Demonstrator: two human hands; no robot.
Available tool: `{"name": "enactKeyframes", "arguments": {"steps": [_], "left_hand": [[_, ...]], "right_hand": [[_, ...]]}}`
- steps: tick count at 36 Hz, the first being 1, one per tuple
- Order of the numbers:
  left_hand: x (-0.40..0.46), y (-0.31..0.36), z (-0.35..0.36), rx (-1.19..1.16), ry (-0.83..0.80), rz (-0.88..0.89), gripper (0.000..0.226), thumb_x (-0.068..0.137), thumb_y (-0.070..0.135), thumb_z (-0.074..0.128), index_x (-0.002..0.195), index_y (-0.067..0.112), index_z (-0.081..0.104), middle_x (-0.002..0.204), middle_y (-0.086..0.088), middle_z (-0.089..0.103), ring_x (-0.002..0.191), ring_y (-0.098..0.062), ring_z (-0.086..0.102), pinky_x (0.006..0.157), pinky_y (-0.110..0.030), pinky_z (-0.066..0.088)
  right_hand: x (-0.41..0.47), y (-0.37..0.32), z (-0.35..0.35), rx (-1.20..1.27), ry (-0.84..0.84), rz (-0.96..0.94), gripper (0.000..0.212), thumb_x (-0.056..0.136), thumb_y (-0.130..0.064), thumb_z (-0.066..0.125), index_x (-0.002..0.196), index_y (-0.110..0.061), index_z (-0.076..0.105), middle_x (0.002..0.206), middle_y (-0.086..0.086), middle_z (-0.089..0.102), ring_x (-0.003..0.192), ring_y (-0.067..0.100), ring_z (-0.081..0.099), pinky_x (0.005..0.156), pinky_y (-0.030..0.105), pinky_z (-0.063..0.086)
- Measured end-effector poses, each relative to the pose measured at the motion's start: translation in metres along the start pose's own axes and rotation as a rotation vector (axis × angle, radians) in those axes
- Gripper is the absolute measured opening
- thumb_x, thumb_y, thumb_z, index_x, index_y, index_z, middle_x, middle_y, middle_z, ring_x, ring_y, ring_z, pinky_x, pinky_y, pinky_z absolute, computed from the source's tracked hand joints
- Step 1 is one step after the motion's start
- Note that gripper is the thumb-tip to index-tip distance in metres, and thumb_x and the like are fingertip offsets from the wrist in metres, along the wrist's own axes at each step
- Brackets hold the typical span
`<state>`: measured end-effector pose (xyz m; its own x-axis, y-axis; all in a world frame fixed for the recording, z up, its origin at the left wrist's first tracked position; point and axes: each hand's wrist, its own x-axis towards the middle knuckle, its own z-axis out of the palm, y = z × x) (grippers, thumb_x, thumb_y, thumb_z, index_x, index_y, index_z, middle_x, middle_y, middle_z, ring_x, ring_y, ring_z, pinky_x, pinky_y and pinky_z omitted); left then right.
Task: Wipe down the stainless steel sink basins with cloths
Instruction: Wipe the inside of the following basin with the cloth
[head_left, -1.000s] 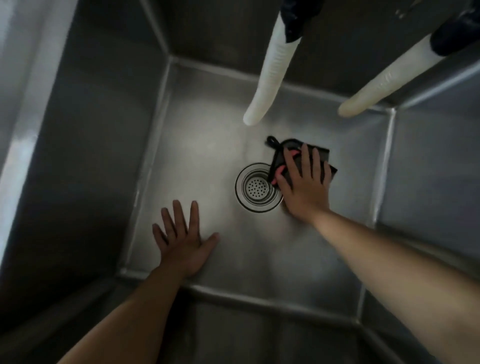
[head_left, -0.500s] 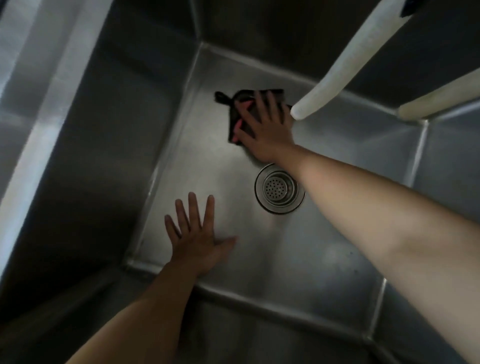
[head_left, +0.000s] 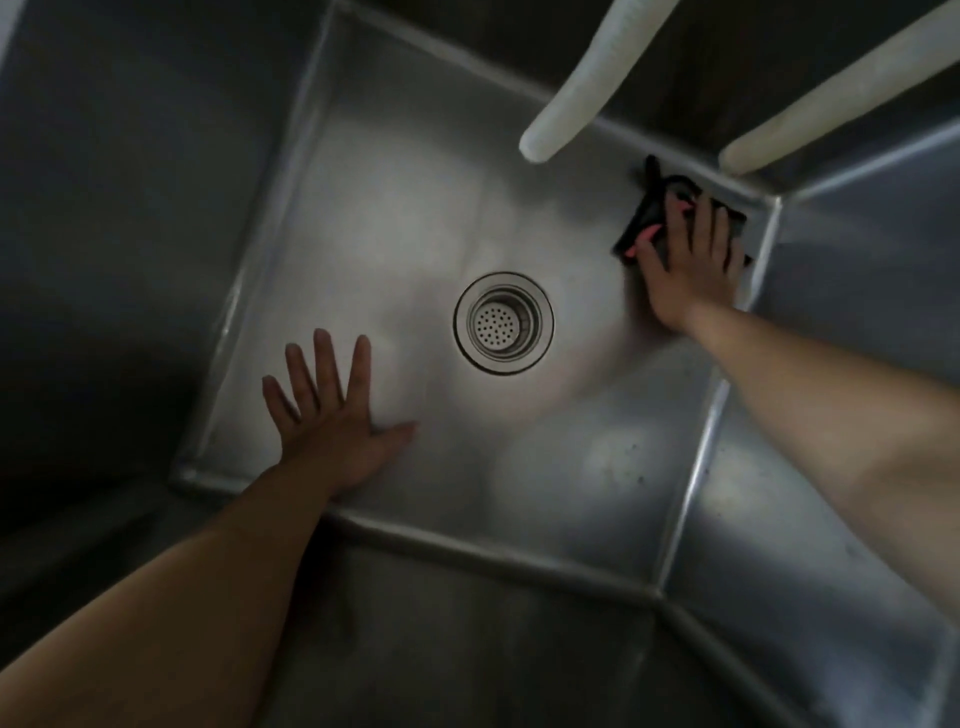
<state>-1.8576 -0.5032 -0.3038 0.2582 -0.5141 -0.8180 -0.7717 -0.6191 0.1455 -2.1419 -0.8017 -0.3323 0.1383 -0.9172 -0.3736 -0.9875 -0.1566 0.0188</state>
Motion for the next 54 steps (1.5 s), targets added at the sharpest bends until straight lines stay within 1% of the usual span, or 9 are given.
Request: {"name": "enactKeyframes", "arguments": {"steps": [9, 16, 18, 22, 29, 35, 40, 46, 54], "left_hand": [[-0.002, 0.0, -0.002, -0.005, -0.011, 0.0, 0.117, 0.072, 0.092, 0.039, 0.135, 0.044, -0.046, 0.139, -0.001, -0.061, 0.127, -0.03, -0.056, 0.109, -0.057, -0.029], [-0.009, 0.0, -0.001, -0.015, -0.012, 0.028, 0.116, 0.073, 0.092, 0.04, 0.136, 0.044, -0.044, 0.138, 0.0, -0.06, 0.123, -0.026, -0.059, 0.109, -0.058, -0.028], [-0.011, 0.0, -0.001, -0.02, -0.009, 0.027, 0.117, 0.072, 0.092, 0.04, 0.14, 0.042, -0.041, 0.139, -0.001, -0.059, 0.129, -0.029, -0.055, 0.109, -0.058, -0.027], [-0.013, 0.001, -0.001, -0.028, 0.003, 0.024, 0.116, 0.071, 0.093, 0.039, 0.141, 0.042, -0.04, 0.143, -0.002, -0.056, 0.136, -0.031, -0.048, 0.111, -0.059, -0.025], [-0.009, 0.001, 0.004, -0.025, 0.035, 0.012, 0.116, 0.07, 0.093, 0.038, 0.143, 0.043, -0.037, 0.145, -0.001, -0.053, 0.138, -0.03, -0.046, 0.113, -0.057, -0.024], [-0.007, 0.001, 0.01, -0.038, 0.06, 0.007, 0.114, 0.063, 0.097, 0.028, 0.139, 0.047, -0.041, 0.144, 0.001, -0.055, 0.127, -0.025, -0.055, 0.114, -0.057, -0.023], [0.002, 0.0, -0.001, -0.048, 0.109, -0.004, 0.115, 0.065, 0.093, 0.037, 0.138, 0.047, -0.039, 0.151, -0.001, -0.047, 0.143, -0.031, -0.039, 0.115, -0.058, -0.02], [-0.003, -0.002, 0.004, -0.086, 0.056, 0.05, 0.115, 0.047, 0.107, 0.027, 0.118, 0.06, -0.05, 0.155, -0.003, -0.043, 0.144, -0.035, -0.035, 0.117, -0.064, -0.013], [-0.01, 0.006, 0.002, 0.019, 0.017, 0.027, 0.121, 0.069, 0.094, 0.042, 0.144, 0.041, -0.037, 0.154, -0.008, -0.045, 0.142, -0.035, -0.039, 0.114, -0.064, -0.018]], "right_hand": [[-0.069, 0.006, 0.039, 0.031, 0.046, 0.249, 0.066, 0.098, -0.06, 0.02, 0.157, -0.036, 0.002, 0.167, 0.003, 0.001, 0.154, 0.024, 0.0, 0.123, 0.046, 0.002], [-0.228, -0.003, 0.087, -0.011, -0.103, 0.244, 0.071, 0.095, -0.062, 0.009, 0.158, -0.03, 0.0, 0.166, 0.012, 0.003, 0.153, 0.032, 0.003, 0.121, 0.052, 0.005], [-0.246, -0.002, 0.09, -0.038, -0.192, 0.216, 0.068, 0.098, -0.06, 0.011, 0.156, -0.031, -0.01, 0.166, 0.012, -0.007, 0.153, 0.033, -0.007, 0.121, 0.052, 0.0], [-0.227, -0.005, 0.079, 0.009, -0.226, 0.261, 0.069, 0.099, -0.061, 0.014, 0.153, -0.034, -0.019, 0.164, 0.009, -0.021, 0.151, 0.03, -0.02, 0.12, 0.051, -0.01], [-0.092, -0.016, 0.034, 0.13, -0.075, 0.38, 0.07, 0.097, -0.064, 0.02, 0.155, -0.039, -0.008, 0.166, 0.004, -0.013, 0.152, 0.028, -0.012, 0.12, 0.051, -0.005], [0.005, 0.002, -0.002, 0.101, -0.084, 0.314, 0.07, 0.096, -0.065, 0.019, 0.155, -0.04, -0.009, 0.166, 0.002, -0.013, 0.152, 0.027, -0.014, 0.121, 0.049, -0.008], [0.015, -0.002, -0.013, 0.056, -0.074, 0.236, 0.07, 0.097, -0.064, 0.019, 0.155, -0.038, -0.009, 0.166, 0.002, -0.013, 0.153, 0.026, -0.012, 0.122, 0.047, -0.006], [-0.061, 0.025, 0.008, -0.081, -0.16, 0.082, 0.071, 0.097, -0.063, 0.019, 0.157, -0.034, -0.007, 0.166, 0.007, -0.012, 0.153, 0.027, -0.012, 0.122, 0.042, -0.006], [-0.227, 0.049, 0.054, -0.197, -0.42, -0.084, 0.074, 0.096, -0.065, 0.014, 0.154, -0.031, -0.017, 0.162, 0.015, -0.025, 0.149, 0.034, -0.023, 0.122, 0.049, -0.007]]}}
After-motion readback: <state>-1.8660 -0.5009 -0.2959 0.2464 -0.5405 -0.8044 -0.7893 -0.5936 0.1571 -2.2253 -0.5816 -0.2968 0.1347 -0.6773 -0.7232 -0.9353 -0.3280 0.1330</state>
